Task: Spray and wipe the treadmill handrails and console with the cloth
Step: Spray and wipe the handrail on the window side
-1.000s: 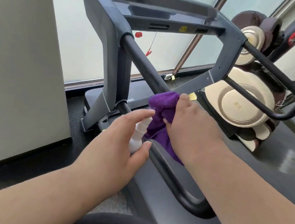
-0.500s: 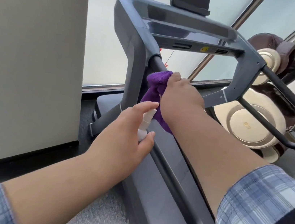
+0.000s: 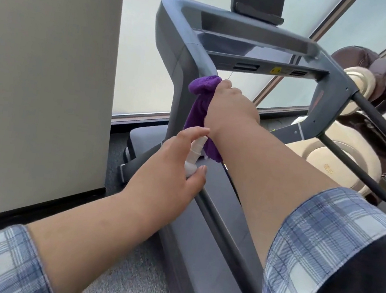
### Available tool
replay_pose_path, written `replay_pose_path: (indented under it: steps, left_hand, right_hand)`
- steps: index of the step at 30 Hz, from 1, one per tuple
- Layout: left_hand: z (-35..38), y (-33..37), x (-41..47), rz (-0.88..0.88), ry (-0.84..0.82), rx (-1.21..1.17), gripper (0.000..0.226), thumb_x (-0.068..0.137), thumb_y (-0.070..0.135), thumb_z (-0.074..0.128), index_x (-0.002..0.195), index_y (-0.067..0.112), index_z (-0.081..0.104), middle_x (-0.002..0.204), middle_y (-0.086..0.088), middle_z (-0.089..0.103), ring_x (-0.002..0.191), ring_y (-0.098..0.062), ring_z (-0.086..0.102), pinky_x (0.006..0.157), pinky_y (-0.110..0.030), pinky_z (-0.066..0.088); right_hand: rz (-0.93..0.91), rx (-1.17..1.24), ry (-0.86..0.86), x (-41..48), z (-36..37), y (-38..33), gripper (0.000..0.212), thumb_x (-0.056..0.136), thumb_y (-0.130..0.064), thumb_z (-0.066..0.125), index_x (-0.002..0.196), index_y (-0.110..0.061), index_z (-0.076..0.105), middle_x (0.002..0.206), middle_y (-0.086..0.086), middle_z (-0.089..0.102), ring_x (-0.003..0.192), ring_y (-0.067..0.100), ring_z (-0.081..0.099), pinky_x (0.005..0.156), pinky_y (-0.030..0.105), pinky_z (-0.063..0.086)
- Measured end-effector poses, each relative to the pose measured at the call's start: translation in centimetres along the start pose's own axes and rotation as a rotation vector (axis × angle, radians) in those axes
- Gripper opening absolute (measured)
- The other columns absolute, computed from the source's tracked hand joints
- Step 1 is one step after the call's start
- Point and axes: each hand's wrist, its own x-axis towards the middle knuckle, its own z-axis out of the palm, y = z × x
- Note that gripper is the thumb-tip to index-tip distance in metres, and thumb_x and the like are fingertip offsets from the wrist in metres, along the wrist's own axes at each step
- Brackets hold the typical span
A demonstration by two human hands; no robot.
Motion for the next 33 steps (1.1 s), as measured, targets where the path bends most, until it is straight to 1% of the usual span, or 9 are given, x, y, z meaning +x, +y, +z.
replay_pose_path:
  steps: [2, 5, 11, 14, 18, 22, 26, 30, 33]
  left_hand:
    - [0.3, 0.4, -0.5, -0.010, 0.009, 0.012, 0.058, 0.092, 0.034, 0.059, 0.128, 0.064, 0.026, 0.118, 0.019, 0.051, 0.093, 0.001, 0.056, 0.078, -0.024, 0.049]
    - [0.9, 1.3, -1.8, -0.015, 0.029, 0.030, 0.058, 0.092, 0.033, 0.058, 0.128, 0.064, 0.026, 0.116, 0.021, 0.050, 0.093, 0.001, 0.054, 0.076, -0.024, 0.046]
    - [3.5, 4.1, -4.7, -0.018, 0.063, 0.039, 0.056, 0.091, 0.033, 0.058, 0.127, 0.063, 0.027, 0.110, 0.031, 0.046, 0.086, 0.000, 0.053, 0.071, -0.021, 0.042]
    - [5.3, 5.5, -6.2, -0.015, 0.080, 0.047, 0.056, 0.091, 0.034, 0.058, 0.127, 0.063, 0.027, 0.113, 0.032, 0.044, 0.093, 0.001, 0.052, 0.076, -0.023, 0.043]
    - [7.9, 7.3, -8.1, -0.013, 0.099, 0.040, 0.056, 0.090, 0.032, 0.059, 0.129, 0.060, 0.030, 0.119, 0.025, 0.051, 0.092, -0.004, 0.054, 0.083, -0.030, 0.049]
    - [10.5, 8.2, -9.5, -0.018, 0.110, 0.034, 0.056, 0.090, 0.031, 0.060, 0.130, 0.057, 0.032, 0.115, 0.016, 0.060, 0.078, -0.003, 0.051, 0.076, -0.029, 0.046]
    - [12.1, 8.7, -10.6, -0.010, 0.140, 0.065, 0.056, 0.089, 0.029, 0.060, 0.128, 0.058, 0.033, 0.119, 0.025, 0.054, 0.094, 0.000, 0.055, 0.079, -0.022, 0.043]
    - [12.7, 8.6, -11.2, -0.023, 0.157, 0.091, 0.053, 0.089, 0.031, 0.060, 0.129, 0.056, 0.034, 0.114, 0.019, 0.055, 0.085, -0.001, 0.054, 0.077, -0.024, 0.043]
    - [12.7, 8.3, -11.1, -0.011, 0.173, 0.098, 0.055, 0.090, 0.031, 0.060, 0.130, 0.055, 0.033, 0.121, 0.016, 0.055, 0.095, -0.006, 0.055, 0.085, -0.027, 0.045]
  right_hand:
    - [-0.029, -0.002, -0.019, -0.5, -0.1, 0.5, 0.073, 0.091, -0.018, 0.060, 0.151, -0.013, 0.019, 0.138, 0.015, 0.046, 0.122, 0.038, 0.054, 0.075, 0.046, 0.047]
    - [-0.127, -0.014, -0.049, -2.1, -0.2, 1.9, 0.087, 0.095, -0.021, 0.055, 0.159, -0.034, -0.004, 0.138, 0.015, 0.040, 0.122, 0.041, 0.050, 0.081, 0.047, 0.048]
    - [-0.219, 0.074, -0.064, -6.1, 0.3, 6.2, 0.077, 0.096, -0.028, 0.053, 0.154, -0.048, 0.007, 0.132, 0.011, 0.038, 0.117, 0.041, 0.051, 0.079, 0.046, 0.046]
    - [-0.255, 0.140, -0.089, -8.8, 0.5, 8.9, 0.074, 0.094, -0.029, 0.051, 0.153, -0.049, 0.010, 0.130, 0.011, 0.038, 0.115, 0.041, 0.053, 0.084, 0.046, 0.047]
    - [-0.274, 0.221, -0.111, -12.5, 1.1, 12.7, 0.072, 0.092, -0.033, 0.049, 0.151, -0.052, 0.012, 0.130, 0.012, 0.043, 0.109, 0.037, 0.056, 0.081, 0.042, 0.047]
    - [-0.283, 0.255, -0.128, -16.5, 1.5, 16.1, 0.078, 0.091, -0.034, 0.055, 0.152, -0.051, 0.011, 0.131, 0.012, 0.044, 0.110, 0.033, 0.054, 0.084, 0.039, 0.048]
    - [-0.296, 0.274, -0.123, -20.3, 1.6, 18.7, 0.077, 0.092, -0.037, 0.056, 0.151, -0.052, 0.008, 0.117, 0.007, 0.041, 0.085, 0.027, 0.047, 0.074, 0.034, 0.040]
    - [-0.310, 0.259, -0.119, -23.6, 1.8, 20.8, 0.080, 0.093, -0.035, 0.055, 0.153, -0.047, 0.003, 0.116, 0.006, 0.038, 0.094, 0.029, 0.053, 0.074, 0.034, 0.040]
    - [-0.306, 0.261, -0.093, -25.7, 2.0, 22.0, 0.081, 0.092, -0.036, 0.053, 0.153, -0.048, 0.001, 0.111, 0.002, 0.036, 0.089, 0.023, 0.051, 0.076, 0.034, 0.048]
